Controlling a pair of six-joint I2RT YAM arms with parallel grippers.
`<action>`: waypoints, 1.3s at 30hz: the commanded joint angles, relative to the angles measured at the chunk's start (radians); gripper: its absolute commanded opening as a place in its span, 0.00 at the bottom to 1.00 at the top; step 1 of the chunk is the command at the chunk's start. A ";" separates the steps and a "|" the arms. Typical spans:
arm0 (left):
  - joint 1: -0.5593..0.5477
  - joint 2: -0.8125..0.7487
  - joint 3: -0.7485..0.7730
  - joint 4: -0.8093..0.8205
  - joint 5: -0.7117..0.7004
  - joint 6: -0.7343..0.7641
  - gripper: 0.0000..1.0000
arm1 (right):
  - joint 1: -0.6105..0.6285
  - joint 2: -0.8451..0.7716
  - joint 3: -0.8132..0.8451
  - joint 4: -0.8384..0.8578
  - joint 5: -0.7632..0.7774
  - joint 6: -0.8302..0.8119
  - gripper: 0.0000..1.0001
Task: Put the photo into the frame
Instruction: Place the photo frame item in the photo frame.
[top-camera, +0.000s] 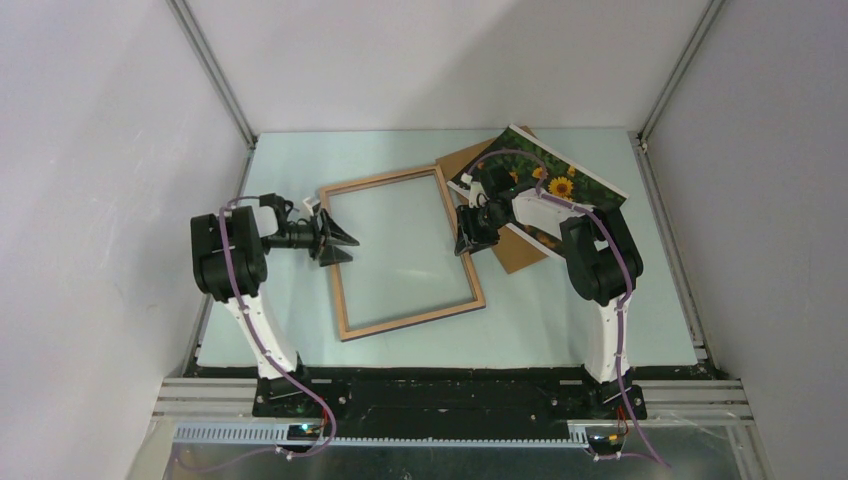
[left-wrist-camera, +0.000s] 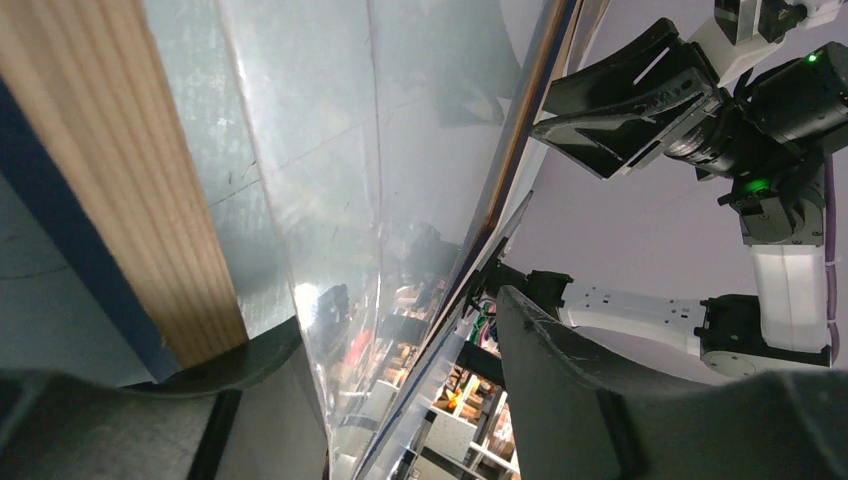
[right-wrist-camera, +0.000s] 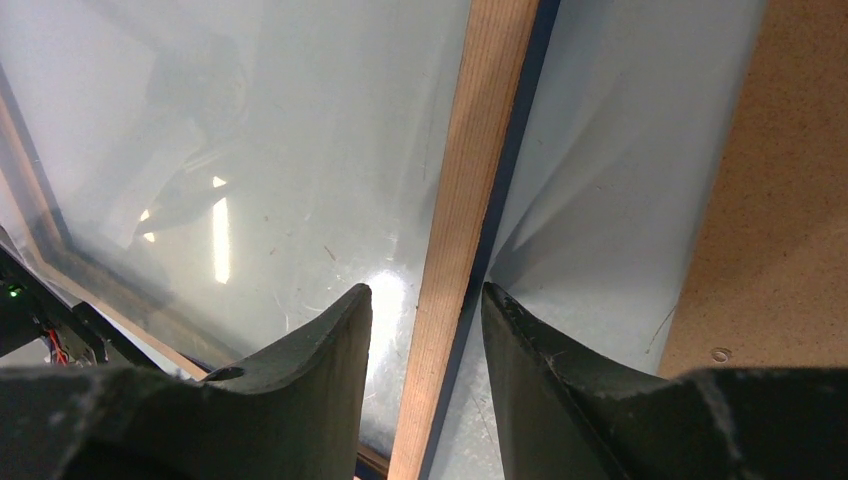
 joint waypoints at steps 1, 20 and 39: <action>0.006 -0.056 0.028 -0.029 -0.013 0.039 0.61 | 0.001 -0.047 -0.005 0.015 -0.010 0.002 0.49; 0.021 -0.102 0.062 -0.154 -0.134 0.119 0.76 | 0.001 -0.060 -0.011 0.019 -0.013 0.003 0.49; 0.026 -0.126 0.091 -0.230 -0.220 0.167 0.80 | 0.001 -0.064 -0.016 0.023 -0.016 0.004 0.49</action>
